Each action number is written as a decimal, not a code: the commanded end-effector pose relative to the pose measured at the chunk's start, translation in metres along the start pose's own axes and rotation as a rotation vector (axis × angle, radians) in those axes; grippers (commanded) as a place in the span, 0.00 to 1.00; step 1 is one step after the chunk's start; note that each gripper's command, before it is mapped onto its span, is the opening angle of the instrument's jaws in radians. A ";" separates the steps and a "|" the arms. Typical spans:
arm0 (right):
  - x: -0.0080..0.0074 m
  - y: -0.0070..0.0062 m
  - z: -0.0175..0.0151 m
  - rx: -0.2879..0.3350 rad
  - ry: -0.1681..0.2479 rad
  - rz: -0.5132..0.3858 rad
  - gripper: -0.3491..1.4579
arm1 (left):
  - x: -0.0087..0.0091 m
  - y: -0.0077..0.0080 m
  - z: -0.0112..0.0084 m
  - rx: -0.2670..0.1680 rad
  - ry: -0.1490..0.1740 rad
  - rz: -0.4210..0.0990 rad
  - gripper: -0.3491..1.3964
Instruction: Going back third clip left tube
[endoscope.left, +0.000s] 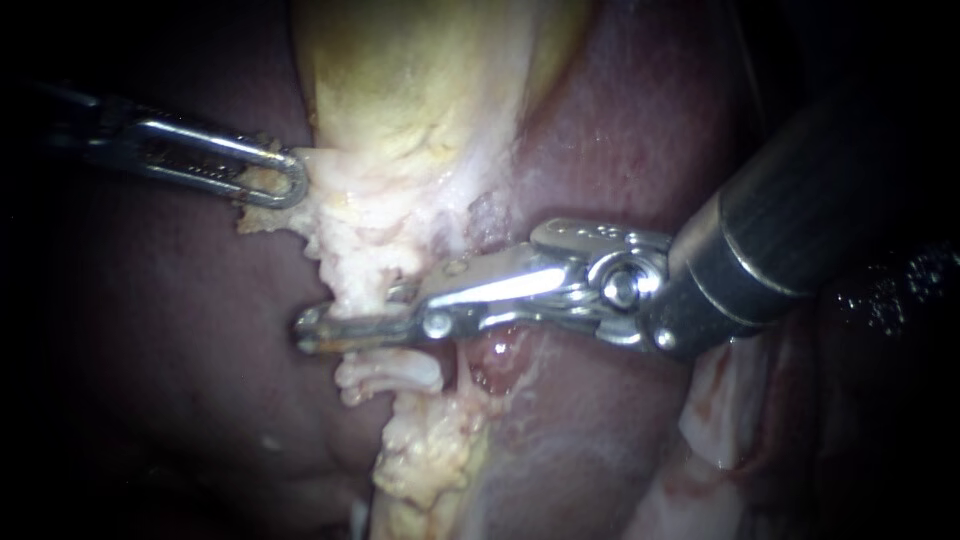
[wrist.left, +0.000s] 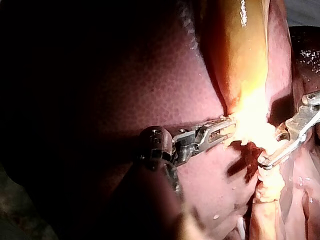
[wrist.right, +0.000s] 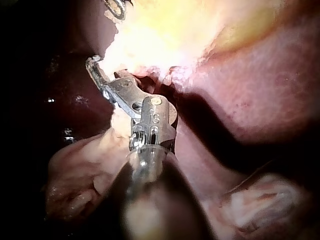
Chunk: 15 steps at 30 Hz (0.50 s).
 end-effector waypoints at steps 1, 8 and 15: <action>-0.0001 0.0001 0.0000 0.000 0.000 0.001 0.00 | 0.0000 0.0000 0.0000 0.001 0.000 0.000 0.00; -0.0008 0.0008 0.0007 0.019 0.002 -0.005 0.28 | 0.0000 0.0000 0.0000 0.001 0.000 0.000 0.00; -0.0021 0.0032 0.0019 0.013 0.012 -0.015 0.43 | -0.0001 0.0000 0.0001 0.002 0.000 0.000 0.00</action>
